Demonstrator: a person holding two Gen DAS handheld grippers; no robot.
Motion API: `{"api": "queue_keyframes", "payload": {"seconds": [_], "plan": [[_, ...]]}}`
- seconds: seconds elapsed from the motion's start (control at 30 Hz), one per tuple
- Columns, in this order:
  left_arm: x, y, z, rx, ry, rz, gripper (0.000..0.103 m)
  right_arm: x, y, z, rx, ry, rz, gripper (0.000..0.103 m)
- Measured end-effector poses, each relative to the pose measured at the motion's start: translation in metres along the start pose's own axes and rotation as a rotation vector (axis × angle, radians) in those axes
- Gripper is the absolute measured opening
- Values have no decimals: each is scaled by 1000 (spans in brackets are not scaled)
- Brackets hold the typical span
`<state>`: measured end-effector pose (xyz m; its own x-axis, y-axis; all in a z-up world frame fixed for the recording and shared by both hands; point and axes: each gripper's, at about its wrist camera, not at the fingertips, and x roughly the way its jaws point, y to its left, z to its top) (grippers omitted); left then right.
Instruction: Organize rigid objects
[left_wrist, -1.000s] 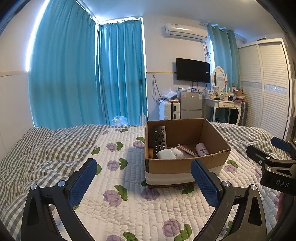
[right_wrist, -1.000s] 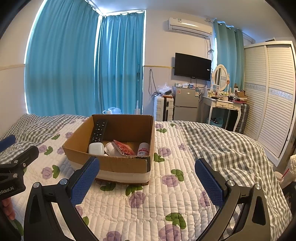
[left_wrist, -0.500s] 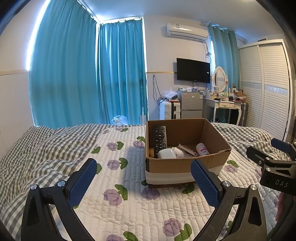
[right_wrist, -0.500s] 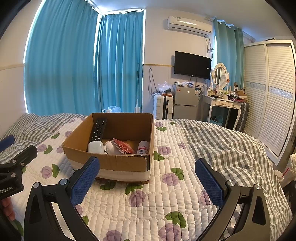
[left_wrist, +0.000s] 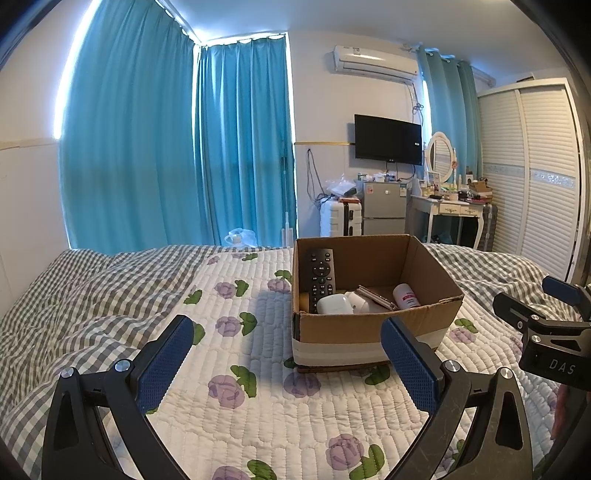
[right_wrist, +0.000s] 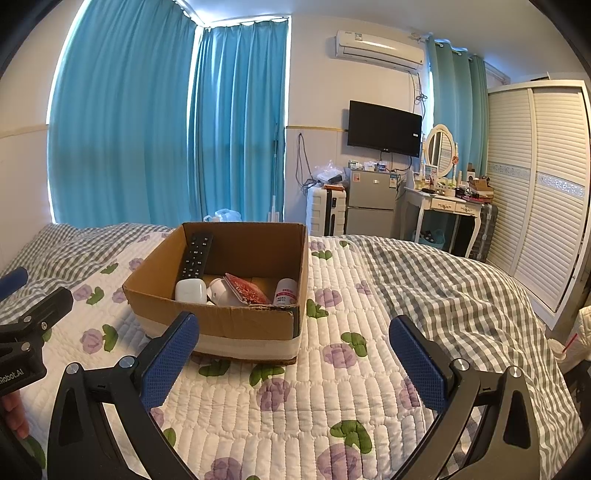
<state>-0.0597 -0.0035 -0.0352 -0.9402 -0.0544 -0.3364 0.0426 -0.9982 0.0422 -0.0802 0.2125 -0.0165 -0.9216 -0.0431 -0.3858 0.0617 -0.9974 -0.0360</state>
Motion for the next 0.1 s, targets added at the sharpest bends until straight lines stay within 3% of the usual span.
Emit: {"api": "queue_keyframes", "payload": {"seconds": [0.1], "plan": [[-1, -2, 0, 6, -3, 3, 103, 0, 0, -1, 1, 0, -1, 103]]}}
